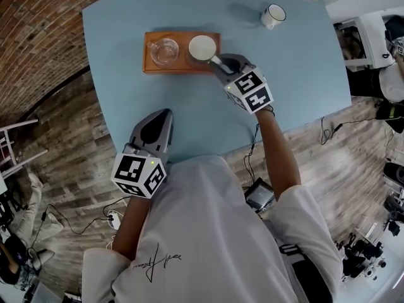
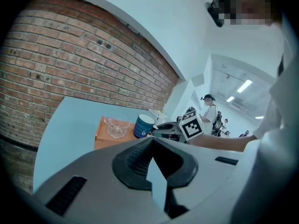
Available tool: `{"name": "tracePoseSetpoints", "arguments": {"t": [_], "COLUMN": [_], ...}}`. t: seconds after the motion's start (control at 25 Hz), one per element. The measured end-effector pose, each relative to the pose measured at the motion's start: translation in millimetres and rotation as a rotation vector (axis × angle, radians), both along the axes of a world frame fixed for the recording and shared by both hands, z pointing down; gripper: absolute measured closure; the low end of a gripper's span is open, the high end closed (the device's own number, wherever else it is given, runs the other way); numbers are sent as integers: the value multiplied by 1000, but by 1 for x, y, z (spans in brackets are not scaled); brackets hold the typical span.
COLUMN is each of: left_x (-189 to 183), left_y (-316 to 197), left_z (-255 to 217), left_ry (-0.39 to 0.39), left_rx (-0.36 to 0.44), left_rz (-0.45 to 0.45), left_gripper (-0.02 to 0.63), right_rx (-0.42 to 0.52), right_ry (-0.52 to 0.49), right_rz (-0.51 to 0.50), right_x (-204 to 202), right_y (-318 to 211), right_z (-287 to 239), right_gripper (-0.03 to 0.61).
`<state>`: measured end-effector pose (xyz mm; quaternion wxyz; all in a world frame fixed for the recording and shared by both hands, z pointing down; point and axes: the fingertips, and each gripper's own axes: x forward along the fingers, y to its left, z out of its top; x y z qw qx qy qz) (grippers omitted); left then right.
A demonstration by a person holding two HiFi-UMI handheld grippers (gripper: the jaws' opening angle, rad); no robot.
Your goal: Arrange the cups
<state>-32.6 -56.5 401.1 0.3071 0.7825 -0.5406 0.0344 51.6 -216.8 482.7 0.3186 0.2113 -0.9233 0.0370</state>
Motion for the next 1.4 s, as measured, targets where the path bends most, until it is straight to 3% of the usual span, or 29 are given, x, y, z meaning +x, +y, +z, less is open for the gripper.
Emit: {"name": "tracePoseSetpoints", "arguments": {"t": [0.4, 0.96, 1.4], "left_x": [-5, -9, -22], "left_y": [3, 11, 8], "left_z": [-3, -11, -19], "left_ry": [17, 36, 16], "left_rx": [25, 72, 123], "left_rz": [-12, -22, -50], "left_gripper": [606, 606, 606], "right_rx": [-16, -27, -41], "right_ry": [-22, -65, -87], "right_rz": [186, 331, 556], "right_x": [6, -2, -4], "right_y": [-2, 13, 13], "right_z": [-1, -5, -14], "right_gripper": [515, 515, 515]}}
